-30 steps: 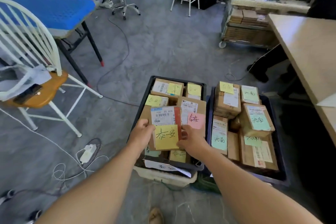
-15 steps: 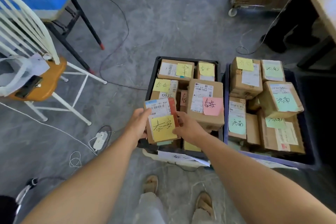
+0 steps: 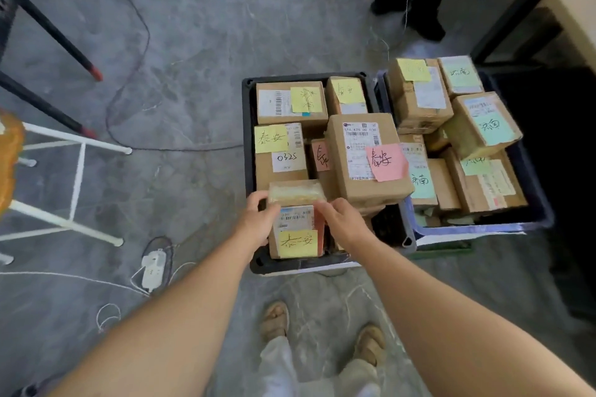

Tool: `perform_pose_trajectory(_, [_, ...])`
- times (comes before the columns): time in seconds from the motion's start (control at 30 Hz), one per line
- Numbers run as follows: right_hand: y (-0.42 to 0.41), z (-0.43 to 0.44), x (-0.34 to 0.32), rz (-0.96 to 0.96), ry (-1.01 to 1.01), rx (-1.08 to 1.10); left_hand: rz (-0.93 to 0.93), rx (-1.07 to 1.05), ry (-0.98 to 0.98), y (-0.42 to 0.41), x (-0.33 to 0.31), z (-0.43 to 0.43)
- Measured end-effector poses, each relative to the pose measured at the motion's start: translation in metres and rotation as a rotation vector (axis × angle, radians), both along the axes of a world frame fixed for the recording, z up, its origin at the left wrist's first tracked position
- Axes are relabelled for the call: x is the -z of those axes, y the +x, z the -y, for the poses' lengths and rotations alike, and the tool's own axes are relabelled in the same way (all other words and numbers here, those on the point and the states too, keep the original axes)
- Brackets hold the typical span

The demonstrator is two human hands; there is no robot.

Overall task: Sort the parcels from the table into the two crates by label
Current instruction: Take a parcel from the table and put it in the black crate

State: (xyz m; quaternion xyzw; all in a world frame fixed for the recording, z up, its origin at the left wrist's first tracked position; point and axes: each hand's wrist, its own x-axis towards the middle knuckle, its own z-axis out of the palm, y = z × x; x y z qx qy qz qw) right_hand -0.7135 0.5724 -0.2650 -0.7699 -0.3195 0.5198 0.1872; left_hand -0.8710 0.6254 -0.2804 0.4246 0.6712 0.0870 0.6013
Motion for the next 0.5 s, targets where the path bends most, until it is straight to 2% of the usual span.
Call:
perform_pose_trajectory(0.1, [-0.005, 0.003, 0.011, 0.095, -0.061, -0.036, -0.094, 0.097, 0.024, -0.007, 0.016, 0.009])
perform_pose_trajectory(0.27, [-0.014, 0.012, 0.019, 0.073, -0.119, -0.040, -0.153, 0.128, 0.006, -0.015, 0.027, 0.017])
perform_pose_trajectory(0.33, [-0.016, 0.012, 0.022, 0.092, -0.154, -0.078, -0.212, 0.213, -0.006, -0.018, 0.030, 0.019])
perform_pose_trajectory(0.5, [-0.023, 0.016, 0.045, 0.272, -0.264, -0.234, -0.314, 0.277, 0.007, -0.020, 0.038, 0.025])
